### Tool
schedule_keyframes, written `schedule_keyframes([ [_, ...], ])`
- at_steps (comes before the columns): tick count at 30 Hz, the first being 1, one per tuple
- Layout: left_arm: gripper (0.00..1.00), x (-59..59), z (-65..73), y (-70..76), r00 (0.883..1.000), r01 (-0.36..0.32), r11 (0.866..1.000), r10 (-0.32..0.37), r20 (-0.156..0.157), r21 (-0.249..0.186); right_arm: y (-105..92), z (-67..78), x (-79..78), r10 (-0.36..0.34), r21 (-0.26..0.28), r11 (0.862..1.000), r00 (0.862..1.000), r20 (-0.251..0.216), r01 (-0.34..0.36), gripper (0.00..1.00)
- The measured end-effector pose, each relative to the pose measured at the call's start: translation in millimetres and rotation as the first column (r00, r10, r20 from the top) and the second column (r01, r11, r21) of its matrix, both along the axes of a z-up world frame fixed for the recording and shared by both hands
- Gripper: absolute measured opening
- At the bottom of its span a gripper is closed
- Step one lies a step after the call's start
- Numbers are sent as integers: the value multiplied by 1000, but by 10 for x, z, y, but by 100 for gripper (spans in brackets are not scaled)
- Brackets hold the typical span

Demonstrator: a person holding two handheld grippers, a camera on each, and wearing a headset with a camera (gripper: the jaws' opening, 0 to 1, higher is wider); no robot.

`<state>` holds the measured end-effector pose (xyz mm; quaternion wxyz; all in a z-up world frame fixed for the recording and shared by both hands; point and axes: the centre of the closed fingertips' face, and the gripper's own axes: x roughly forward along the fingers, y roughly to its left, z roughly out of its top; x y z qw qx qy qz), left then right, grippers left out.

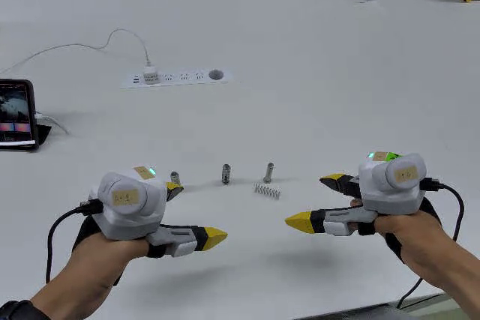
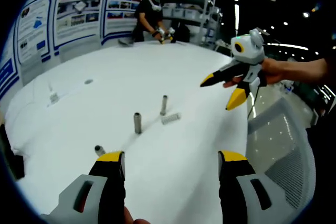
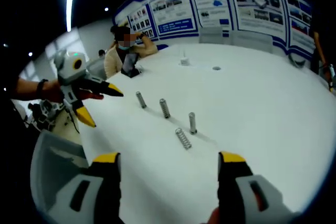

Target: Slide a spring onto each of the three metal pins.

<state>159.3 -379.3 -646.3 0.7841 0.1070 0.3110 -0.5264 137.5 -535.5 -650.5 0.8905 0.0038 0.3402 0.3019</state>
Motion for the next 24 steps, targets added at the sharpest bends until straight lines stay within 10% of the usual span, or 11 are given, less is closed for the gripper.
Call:
schedule_keyframes([
  [24, 75, -18, -167, -698, 980, 197, 979, -198, 8, 59, -140, -59, -244, -1, 0, 1000, 999, -34, 1, 80],
])
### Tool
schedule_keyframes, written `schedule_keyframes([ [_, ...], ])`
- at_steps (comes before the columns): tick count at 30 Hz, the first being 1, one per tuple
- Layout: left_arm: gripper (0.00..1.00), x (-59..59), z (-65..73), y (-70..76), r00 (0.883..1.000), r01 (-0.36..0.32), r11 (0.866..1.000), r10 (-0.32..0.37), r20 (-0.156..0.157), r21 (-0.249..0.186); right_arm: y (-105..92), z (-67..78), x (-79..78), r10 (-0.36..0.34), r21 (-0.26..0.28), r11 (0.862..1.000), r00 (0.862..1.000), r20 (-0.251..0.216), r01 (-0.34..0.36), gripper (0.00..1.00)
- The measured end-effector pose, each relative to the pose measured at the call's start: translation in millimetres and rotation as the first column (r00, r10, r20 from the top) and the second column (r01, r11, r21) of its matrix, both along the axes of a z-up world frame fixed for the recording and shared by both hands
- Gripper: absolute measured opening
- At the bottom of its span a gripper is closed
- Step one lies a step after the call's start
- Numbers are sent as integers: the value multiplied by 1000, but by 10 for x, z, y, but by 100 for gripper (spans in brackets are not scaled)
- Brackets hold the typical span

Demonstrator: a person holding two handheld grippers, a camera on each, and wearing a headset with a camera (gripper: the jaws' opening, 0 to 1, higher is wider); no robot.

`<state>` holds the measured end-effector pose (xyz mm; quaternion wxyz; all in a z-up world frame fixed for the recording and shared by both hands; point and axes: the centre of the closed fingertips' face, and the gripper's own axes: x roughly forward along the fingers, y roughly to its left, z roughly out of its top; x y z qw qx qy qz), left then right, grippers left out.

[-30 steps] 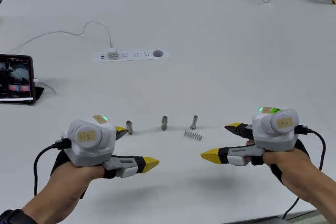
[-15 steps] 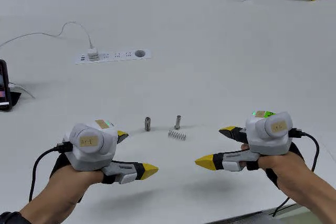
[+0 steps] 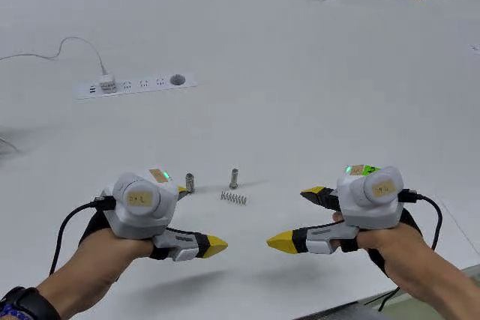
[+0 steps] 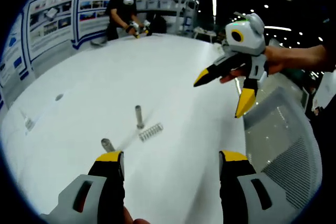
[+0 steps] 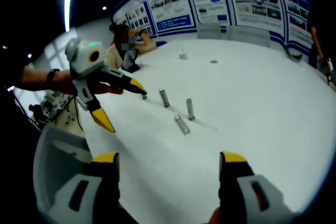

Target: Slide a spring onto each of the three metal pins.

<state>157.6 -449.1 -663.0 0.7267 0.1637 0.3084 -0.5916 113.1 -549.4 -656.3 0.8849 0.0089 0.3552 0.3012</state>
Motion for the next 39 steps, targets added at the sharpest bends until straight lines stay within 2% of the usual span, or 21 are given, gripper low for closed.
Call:
schedule_keyframes([
  [14, 73, 85, -259, -335, 996, 86, 995, -86, 9, 49, 35, -92, -168, 7, -4, 1000, 1000, -26, -8, 80],
  [19, 73, 97, -335, -438, 994, 108, 992, -109, 5, 64, 20, -84, -192, 3, 1, 1000, 1000, -29, -3, 80],
  [22, 72, 119, -380, -484, 993, 116, 991, -116, 0, 67, 8, -88, -197, 0, 2, 1000, 1000, -31, 0, 80],
  [24, 69, 154, -391, -523, 994, 113, 992, -113, 6, 53, -1, -90, -194, -4, 7, 1000, 999, -32, 4, 79],
  [26, 67, 178, -432, -555, 995, 104, 994, -104, -14, 44, 5, -94, -194, -6, 11, 1000, 999, -35, 7, 79],
  [32, 64, 198, -532, -595, 995, 98, 994, -97, -32, 54, 26, -98, -183, -5, 16, 1000, 999, -39, 6, 79],
  [35, 62, 210, -541, -627, 996, 74, 997, -72, -59, 29, 27, -89, -177, -3, 15, 1000, 999, -39, 3, 79],
  [39, 57, 229, -582, -661, 996, 69, 997, -68, -52, 35, 9, -88, -179, -8, 19, 1000, 999, -40, 9, 79],
])
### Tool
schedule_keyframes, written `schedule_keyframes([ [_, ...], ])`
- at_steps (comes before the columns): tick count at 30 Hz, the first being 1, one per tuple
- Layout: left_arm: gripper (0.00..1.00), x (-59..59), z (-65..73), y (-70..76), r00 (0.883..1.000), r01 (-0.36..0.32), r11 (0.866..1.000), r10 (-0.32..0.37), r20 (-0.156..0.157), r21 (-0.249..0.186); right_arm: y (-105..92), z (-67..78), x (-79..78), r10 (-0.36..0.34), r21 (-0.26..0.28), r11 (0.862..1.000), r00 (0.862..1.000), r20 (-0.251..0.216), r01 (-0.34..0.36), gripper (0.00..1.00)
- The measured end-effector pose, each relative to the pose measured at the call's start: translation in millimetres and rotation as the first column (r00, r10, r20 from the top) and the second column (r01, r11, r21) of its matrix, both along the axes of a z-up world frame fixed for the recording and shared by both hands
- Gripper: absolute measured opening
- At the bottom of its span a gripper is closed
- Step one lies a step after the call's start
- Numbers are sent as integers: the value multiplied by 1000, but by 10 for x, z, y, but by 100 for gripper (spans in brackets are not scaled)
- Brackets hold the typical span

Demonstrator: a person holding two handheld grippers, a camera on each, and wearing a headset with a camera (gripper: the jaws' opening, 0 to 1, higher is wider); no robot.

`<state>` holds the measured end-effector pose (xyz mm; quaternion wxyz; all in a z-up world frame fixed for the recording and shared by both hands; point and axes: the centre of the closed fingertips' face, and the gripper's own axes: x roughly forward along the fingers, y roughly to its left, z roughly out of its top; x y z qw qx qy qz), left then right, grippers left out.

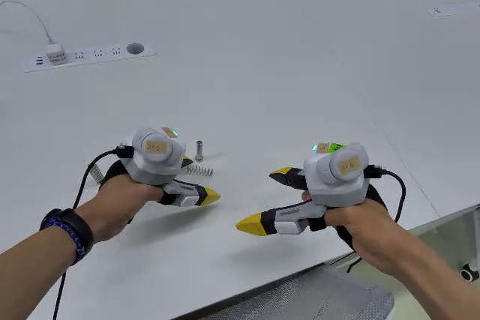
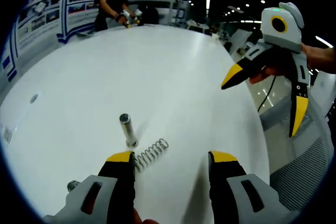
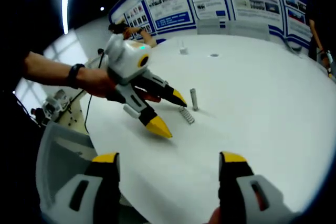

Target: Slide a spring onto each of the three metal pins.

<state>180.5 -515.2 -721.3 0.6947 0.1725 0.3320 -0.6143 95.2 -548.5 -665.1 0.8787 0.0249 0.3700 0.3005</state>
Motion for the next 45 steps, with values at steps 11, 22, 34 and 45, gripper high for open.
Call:
schedule_keyframes([
  [11, 40, -31, -85, 88, 1000, -22, 999, 21, 17, 32, -26, -13, -17, -14, 7, 1000, 1000, -4, 14, 79],
  [22, 23, 2, -134, 224, 998, -41, 997, 39, 46, 61, 19, -29, -26, -3, 9, 1000, 1000, -5, 3, 78],
  [34, 11, -82, -138, 268, 997, -39, 997, 35, 68, 67, 35, -40, -69, 7, 5, 1000, 1000, -8, -7, 78],
  [45, 10, -86, -54, 424, 995, -84, 995, 82, 50, 44, 76, -56, -75, 10, 10, 1000, 1000, -14, -10, 78],
])
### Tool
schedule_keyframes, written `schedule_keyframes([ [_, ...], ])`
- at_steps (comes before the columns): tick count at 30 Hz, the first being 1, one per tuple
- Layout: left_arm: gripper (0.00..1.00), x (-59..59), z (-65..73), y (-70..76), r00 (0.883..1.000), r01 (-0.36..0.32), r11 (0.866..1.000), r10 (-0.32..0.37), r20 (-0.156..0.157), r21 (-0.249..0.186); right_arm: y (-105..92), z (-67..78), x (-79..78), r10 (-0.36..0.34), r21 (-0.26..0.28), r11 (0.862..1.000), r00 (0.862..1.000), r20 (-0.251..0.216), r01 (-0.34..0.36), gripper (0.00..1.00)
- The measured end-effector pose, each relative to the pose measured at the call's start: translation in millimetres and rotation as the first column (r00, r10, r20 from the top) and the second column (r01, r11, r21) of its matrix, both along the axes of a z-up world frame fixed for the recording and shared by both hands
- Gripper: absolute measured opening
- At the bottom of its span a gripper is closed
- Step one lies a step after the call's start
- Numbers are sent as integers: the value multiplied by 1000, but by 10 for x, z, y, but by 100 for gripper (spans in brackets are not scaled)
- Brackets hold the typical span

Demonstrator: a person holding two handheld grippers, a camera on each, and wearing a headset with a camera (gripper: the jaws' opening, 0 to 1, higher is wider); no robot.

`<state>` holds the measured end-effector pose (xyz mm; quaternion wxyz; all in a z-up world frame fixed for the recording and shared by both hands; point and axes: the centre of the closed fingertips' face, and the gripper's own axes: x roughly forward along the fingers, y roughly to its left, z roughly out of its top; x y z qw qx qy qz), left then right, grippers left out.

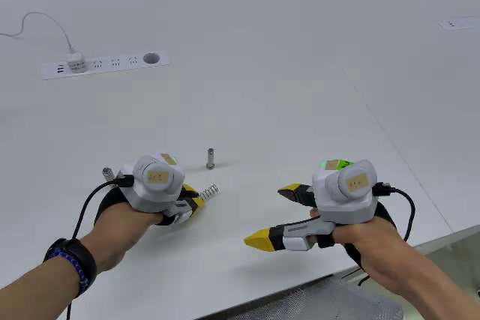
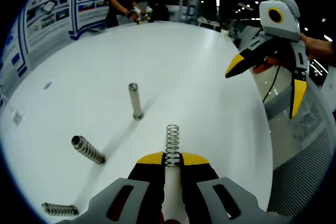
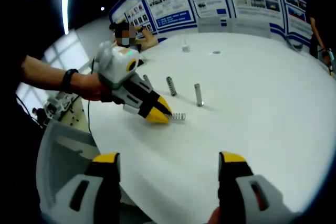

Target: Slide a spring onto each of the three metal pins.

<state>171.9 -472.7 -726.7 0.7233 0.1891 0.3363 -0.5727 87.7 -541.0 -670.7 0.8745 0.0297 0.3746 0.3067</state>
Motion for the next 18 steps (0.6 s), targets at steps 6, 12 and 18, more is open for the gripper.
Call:
schedule_keyframes([
  [6, 10, -10, 87, 77, 1000, -2, 1000, 2, 12, -14, 31, 14, 18, 8, 3, 1000, 1000, 1, -8, 78],
  [12, 10, -45, 266, 124, 999, -14, 998, 16, 32, -68, 54, 25, 32, 15, 11, 1000, 1000, 0, -15, 77],
  [18, 10, -96, 415, 188, 999, -4, 996, 9, 53, -94, 72, 50, 55, 24, 15, 1000, 1000, 3, -24, 77],
])
